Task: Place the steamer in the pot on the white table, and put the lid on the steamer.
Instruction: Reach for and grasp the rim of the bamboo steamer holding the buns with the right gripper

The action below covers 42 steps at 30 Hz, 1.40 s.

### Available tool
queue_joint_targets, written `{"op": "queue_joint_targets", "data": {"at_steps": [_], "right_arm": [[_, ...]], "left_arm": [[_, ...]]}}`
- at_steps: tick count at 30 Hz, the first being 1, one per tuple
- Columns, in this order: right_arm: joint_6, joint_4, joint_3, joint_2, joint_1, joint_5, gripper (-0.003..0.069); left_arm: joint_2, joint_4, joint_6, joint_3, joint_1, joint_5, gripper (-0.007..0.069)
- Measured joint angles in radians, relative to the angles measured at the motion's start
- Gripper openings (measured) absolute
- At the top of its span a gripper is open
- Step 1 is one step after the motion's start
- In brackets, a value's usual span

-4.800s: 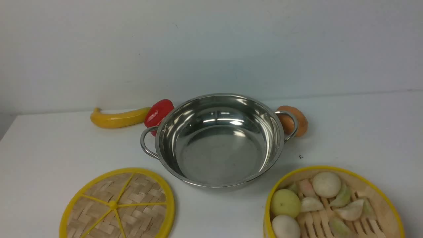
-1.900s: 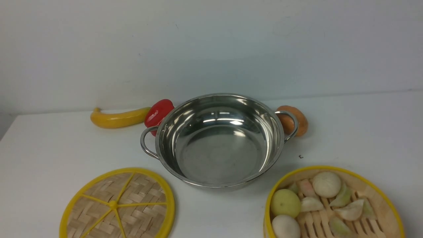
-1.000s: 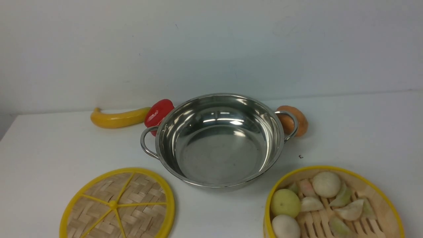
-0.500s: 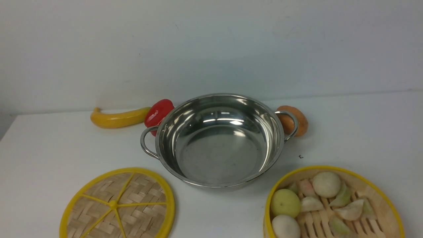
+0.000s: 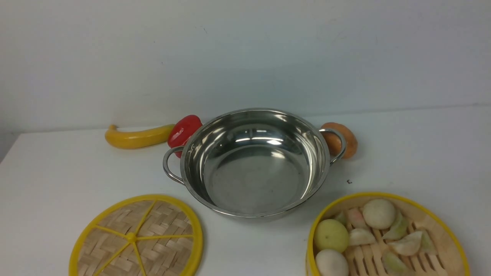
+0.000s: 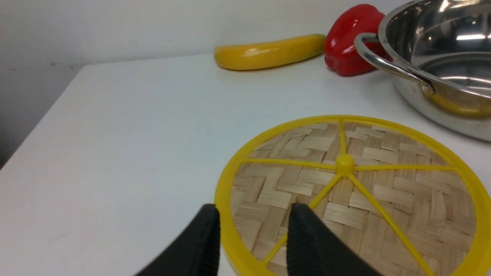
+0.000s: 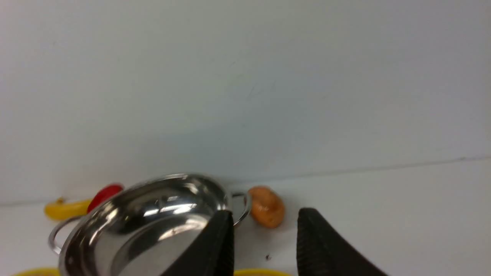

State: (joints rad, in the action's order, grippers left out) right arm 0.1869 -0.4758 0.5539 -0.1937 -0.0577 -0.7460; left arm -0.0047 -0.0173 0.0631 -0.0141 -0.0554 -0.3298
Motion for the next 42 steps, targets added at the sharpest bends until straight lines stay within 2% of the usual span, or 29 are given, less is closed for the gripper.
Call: {"op": "queue_joint_targets", "data": {"at_steps": [4,7,10,17,31,37,42], "right_arm": [[0.193,-0.116,0.08,-0.142,0.0,-0.135,0.0248],[0.279,-0.121,0.161,-0.295,0.0,-0.277,0.025],[0.25,-0.049,0.215,-0.437,0.0,-0.345,0.0272],[0.198,0.118,0.235,-0.648,0.0,-0.343,0.0327],[0.198,0.167,0.235,-0.947,0.006,-0.243,0.033],[0.178,0.249,0.235,-1.063,0.104,-0.165,0.0376],[0.066,0.341,0.235,-1.141,0.181,-0.11,0.0449]], "left_arm": [[0.0,0.0,0.0,0.0,0.0,0.0,0.0242],[0.0,0.0,0.0,0.0,0.0,0.0,0.0242],[0.0,0.0,0.0,0.0,0.0,0.0,0.0242],[0.0,0.0,0.0,0.0,0.0,0.0,0.0242],[0.0,0.0,0.0,0.0,0.0,0.0,0.0242],[0.0,0.0,0.0,0.0,0.0,0.0,0.0242],[0.0,0.0,0.0,0.0,0.0,0.0,0.0242]]}}
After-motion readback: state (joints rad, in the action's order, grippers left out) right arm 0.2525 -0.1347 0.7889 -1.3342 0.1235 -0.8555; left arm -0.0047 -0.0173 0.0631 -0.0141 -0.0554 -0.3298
